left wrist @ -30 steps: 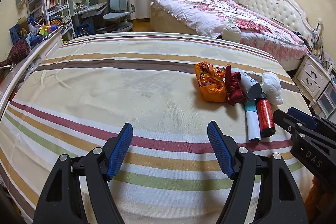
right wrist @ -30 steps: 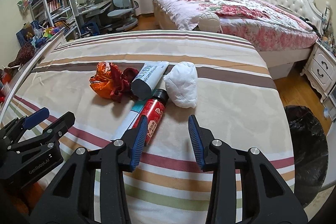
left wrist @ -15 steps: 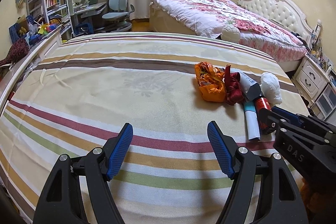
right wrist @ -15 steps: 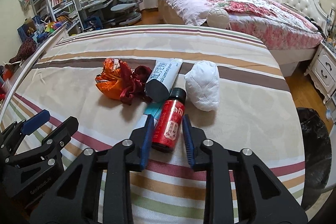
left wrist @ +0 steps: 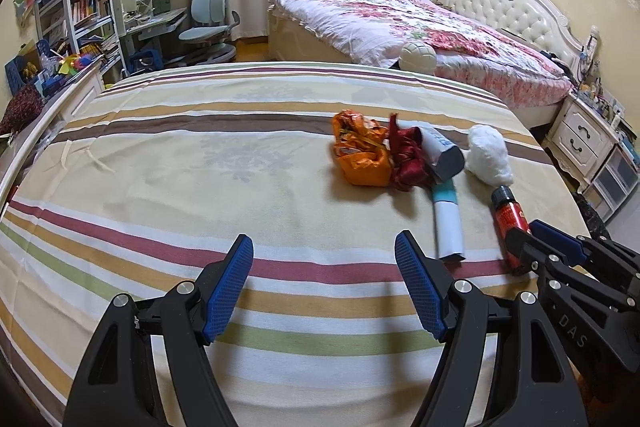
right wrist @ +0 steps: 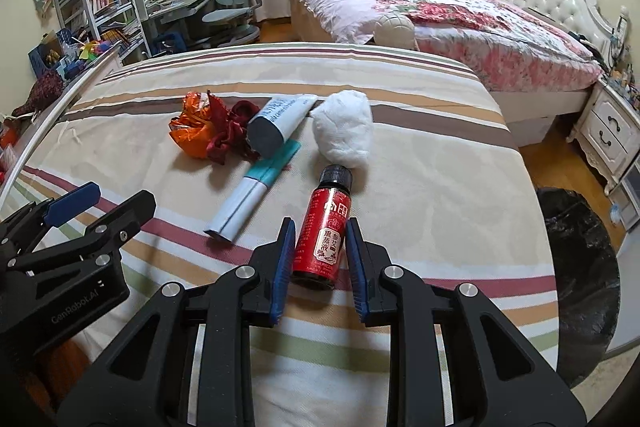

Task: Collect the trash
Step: 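Grasp the red spray can with the right tool, then grasp the teal-capped white tube with the left tool while the right tool holds the can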

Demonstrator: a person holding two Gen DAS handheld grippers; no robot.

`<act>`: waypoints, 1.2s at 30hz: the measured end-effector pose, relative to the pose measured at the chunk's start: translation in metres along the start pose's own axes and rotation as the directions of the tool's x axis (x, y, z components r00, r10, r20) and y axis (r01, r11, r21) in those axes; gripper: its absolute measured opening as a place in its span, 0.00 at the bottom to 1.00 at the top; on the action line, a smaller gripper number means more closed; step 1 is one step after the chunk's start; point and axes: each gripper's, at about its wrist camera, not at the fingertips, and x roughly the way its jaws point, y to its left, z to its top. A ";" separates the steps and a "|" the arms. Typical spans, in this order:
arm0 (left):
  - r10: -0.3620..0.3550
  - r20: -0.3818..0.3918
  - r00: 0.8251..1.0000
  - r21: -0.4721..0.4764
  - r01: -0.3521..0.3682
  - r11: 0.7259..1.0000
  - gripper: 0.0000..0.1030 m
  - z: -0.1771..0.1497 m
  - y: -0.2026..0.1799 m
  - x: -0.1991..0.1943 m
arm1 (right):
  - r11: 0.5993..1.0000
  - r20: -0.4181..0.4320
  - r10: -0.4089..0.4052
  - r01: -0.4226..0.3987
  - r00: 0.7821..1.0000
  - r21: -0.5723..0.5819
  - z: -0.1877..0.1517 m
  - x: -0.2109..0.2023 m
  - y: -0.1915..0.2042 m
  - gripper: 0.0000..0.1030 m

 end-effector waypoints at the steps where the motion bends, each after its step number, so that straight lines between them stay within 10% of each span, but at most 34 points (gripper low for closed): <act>1: -0.005 0.000 1.000 0.005 0.005 1.000 0.69 0.000 -0.003 0.000 | 1.000 0.002 -0.014 0.014 1.000 0.007 -0.001 -0.001 -0.005 0.24; 14: -0.044 0.001 0.999 0.085 0.043 0.995 0.69 0.012 -0.050 0.016 | 0.995 0.008 -0.051 0.050 0.999 0.090 0.001 0.000 -0.052 0.24; 36: -0.113 -0.082 0.990 0.156 0.125 0.980 0.15 0.002 -0.063 0.022 | 0.994 -0.012 -0.019 0.020 1.000 0.104 -0.005 0.002 -0.060 0.23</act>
